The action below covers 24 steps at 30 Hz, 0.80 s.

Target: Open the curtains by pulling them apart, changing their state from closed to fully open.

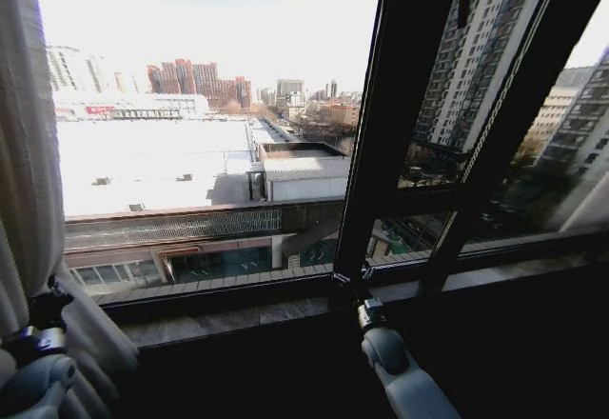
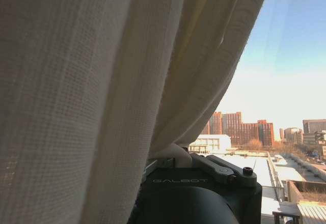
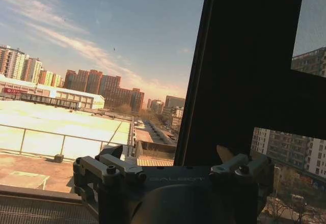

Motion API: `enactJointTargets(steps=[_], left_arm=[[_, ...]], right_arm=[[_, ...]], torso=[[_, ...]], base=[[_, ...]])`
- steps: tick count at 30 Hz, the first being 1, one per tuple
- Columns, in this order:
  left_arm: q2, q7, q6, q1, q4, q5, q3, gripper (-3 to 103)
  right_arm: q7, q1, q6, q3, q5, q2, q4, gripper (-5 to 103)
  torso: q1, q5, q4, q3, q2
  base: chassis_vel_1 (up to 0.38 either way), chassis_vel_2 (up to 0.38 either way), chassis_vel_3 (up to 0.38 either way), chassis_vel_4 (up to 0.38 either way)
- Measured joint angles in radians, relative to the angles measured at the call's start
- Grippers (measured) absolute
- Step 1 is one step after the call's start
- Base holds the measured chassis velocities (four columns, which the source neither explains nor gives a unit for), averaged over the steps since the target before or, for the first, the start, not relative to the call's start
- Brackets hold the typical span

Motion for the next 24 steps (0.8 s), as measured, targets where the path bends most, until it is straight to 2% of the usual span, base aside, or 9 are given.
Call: enactJointTargets(steps=[2,7,16,21,24], left_arm=[[0.000,0.000,-0.001,0.001,-0.002,0.000,-0.001,0],[-0.002,0.001,-0.002,0.002,-0.004,-0.001,-0.001,0],[0.005,-0.006,-0.002,-0.011,0.012,-0.014,-0.007,0],[0.051,-0.030,0.000,-0.030,0.064,-0.050,-0.033,0],[0.087,-0.042,0.001,-0.033,0.097,-0.078,-0.057,0]], right_arm=[[0.000,0.000,0.000,0.000,0.000,0.000,0.000,100],[0.000,0.000,0.000,0.000,0.000,0.000,0.000,100],[0.000,0.000,0.000,0.000,0.000,0.000,0.000,100],[0.000,0.000,0.000,0.000,0.000,0.000,0.000,100],[0.000,0.000,0.000,0.000,0.000,0.000,0.000,100]], torso=[[0.000,0.0004,-0.0005,0.000,0.000],[0.000,-0.0002,0.0000,0.000,0.000],[0.000,-0.0006,0.0003,0.000,0.000],[0.000,-0.0009,0.0005,0.000,0.000],[0.000,0.0001,-0.0002,0.000,0.000]], base=[[0.000,0.000,0.000,0.000],[0.046,0.002,-0.054,-0.011],[0.179,0.104,-0.191,-0.096],[0.046,0.036,-0.054,-0.029],[0.000,0.000,0.000,0.000]])
